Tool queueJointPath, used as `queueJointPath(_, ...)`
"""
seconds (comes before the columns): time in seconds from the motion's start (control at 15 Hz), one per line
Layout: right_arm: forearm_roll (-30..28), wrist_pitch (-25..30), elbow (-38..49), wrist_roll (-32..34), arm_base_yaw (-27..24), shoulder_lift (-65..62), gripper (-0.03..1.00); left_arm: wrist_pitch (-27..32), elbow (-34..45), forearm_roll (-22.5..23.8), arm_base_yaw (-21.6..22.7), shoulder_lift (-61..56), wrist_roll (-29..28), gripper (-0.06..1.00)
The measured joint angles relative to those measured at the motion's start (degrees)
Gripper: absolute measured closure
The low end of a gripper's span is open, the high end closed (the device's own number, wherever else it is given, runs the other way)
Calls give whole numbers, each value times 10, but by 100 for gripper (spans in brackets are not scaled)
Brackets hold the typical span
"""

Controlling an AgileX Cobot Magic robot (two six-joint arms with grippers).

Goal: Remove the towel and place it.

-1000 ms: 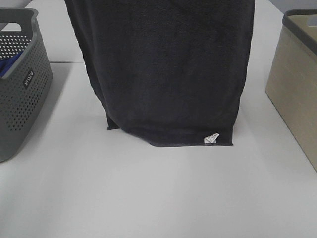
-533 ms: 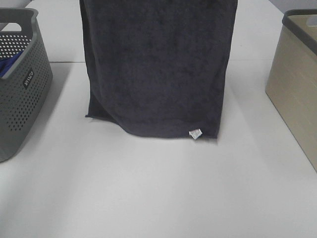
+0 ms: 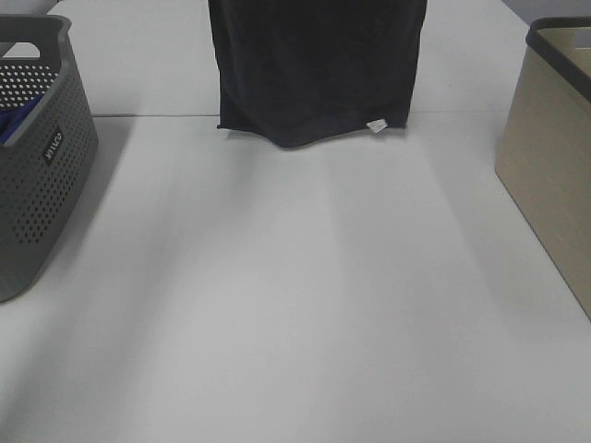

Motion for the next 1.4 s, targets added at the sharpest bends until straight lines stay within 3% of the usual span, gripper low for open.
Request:
queueJointPath(0.13,12,115,-1,0,-14,2,96,91,0,6,-7,10,1,94)
queueJointPath(0.4,24,424,-1,6,-15,-17,96,410,0,-13,-46,12,40,94)
queueJointPath(0.47,26,472,-1,6,-15,-20,96,478,0,-25,-50,9,41,94)
queueJointPath(0.53,27,485,8,6,-15,-23,96,546,0,-36,-50,6,41,94)
queueJointPath(0.6,28,488,18,6,-15,-28,96,578,0,-40,-50,5,41,94)
queueJointPath(0.67,34,492,74,6,-15,-53,96,632,10,-50,-50,-2,34,94)
queueJointPath(0.93,57,493,219,7,-15,-121,96,638,108,-68,-48,-46,0,94)
queueJointPath(1.13,78,491,333,7,-13,-208,96,634,268,-97,-49,-155,-37,94)
queueJointPath(1.4,108,489,514,6,-8,-340,96,629,498,-183,-52,-347,-54,94)
